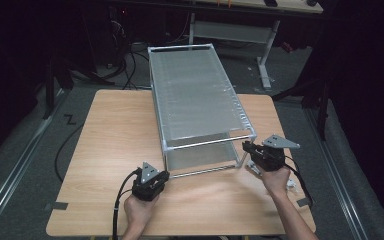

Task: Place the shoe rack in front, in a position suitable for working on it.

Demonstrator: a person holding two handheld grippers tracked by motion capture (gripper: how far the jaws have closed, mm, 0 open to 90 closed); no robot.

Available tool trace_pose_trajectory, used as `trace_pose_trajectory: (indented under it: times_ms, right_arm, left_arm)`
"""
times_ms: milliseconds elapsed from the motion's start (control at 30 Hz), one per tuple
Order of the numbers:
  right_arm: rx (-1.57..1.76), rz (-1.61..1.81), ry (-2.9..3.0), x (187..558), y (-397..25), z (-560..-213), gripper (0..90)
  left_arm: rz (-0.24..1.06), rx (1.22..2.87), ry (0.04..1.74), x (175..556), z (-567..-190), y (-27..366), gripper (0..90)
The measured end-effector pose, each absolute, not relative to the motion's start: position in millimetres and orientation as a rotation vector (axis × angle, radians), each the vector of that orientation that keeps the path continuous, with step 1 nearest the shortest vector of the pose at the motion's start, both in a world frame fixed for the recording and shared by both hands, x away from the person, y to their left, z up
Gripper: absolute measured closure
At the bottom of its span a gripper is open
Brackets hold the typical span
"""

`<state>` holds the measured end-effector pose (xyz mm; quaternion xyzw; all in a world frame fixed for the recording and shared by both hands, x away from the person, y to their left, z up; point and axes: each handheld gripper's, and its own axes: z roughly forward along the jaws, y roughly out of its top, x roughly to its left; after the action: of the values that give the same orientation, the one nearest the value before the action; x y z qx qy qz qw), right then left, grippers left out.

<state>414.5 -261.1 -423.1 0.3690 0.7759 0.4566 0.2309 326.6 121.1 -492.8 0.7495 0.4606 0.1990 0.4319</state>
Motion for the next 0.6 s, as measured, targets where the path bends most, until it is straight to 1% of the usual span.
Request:
trace_pose_trajectory:
  times_ms: [600]
  right_arm:
    - [0.932,1.280,2.215,398.7,-247.3,-420.6,81.4]
  left_arm:
    - [0.504,1.826,1.220,340.0,-493.0,143.3,80.8]
